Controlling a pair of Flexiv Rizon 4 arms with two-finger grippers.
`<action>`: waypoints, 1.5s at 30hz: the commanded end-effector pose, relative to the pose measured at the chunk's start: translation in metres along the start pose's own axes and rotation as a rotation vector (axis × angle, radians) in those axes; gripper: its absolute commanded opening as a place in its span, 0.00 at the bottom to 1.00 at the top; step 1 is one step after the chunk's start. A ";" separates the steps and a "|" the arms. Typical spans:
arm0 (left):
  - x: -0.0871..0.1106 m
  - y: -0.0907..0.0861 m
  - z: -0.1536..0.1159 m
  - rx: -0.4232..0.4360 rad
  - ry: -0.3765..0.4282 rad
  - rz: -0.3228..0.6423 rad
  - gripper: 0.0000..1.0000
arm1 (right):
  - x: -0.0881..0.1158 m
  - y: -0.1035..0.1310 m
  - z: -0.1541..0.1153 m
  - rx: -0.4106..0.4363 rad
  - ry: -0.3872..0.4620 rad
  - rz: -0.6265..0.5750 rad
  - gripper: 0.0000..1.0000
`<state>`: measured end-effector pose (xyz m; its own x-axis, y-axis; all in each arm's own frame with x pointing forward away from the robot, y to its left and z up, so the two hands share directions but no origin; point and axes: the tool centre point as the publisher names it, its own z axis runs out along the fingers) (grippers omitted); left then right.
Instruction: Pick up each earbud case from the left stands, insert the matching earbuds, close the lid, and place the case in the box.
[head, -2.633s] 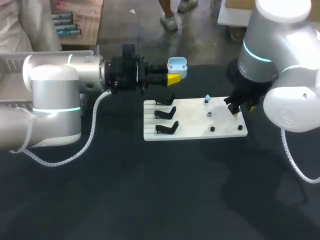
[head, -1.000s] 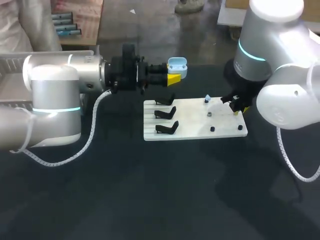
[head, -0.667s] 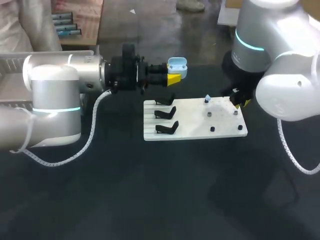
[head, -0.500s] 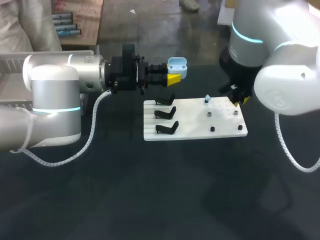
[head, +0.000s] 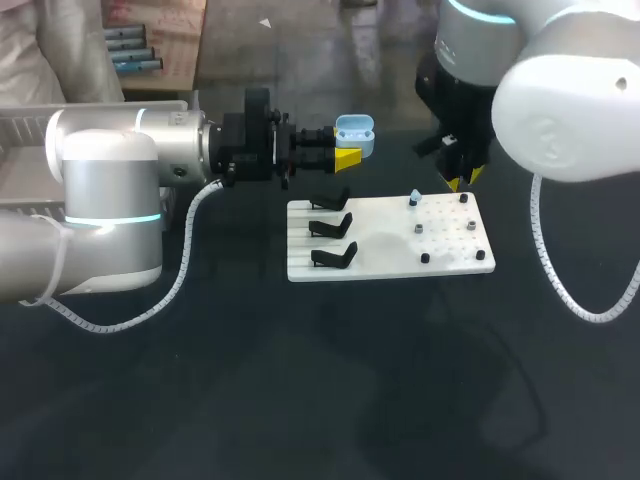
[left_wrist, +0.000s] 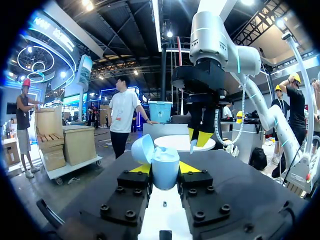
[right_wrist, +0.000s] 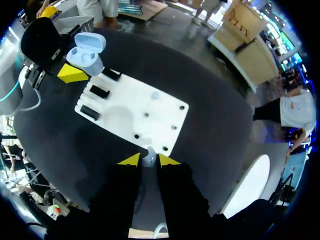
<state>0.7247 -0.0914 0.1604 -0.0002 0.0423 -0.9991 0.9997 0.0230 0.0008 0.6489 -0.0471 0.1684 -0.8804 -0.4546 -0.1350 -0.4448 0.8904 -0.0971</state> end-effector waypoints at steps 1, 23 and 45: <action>0.000 0.000 0.000 -0.001 -0.002 0.001 0.00 | -0.003 0.005 -0.013 0.024 0.016 -0.001 0.00; 0.000 0.000 0.000 -0.001 -0.002 0.001 0.00 | -0.023 0.033 -0.036 0.012 0.032 0.868 0.00; 0.000 0.000 0.000 -0.001 -0.002 0.001 0.00 | -0.021 0.045 -0.039 0.006 0.067 1.144 0.00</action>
<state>0.7247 -0.0914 0.1604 -0.0002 0.0423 -0.9991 0.9997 0.0230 0.0008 0.6417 0.0034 0.2044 -0.8331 0.5439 -0.1001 0.5436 0.8387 0.0328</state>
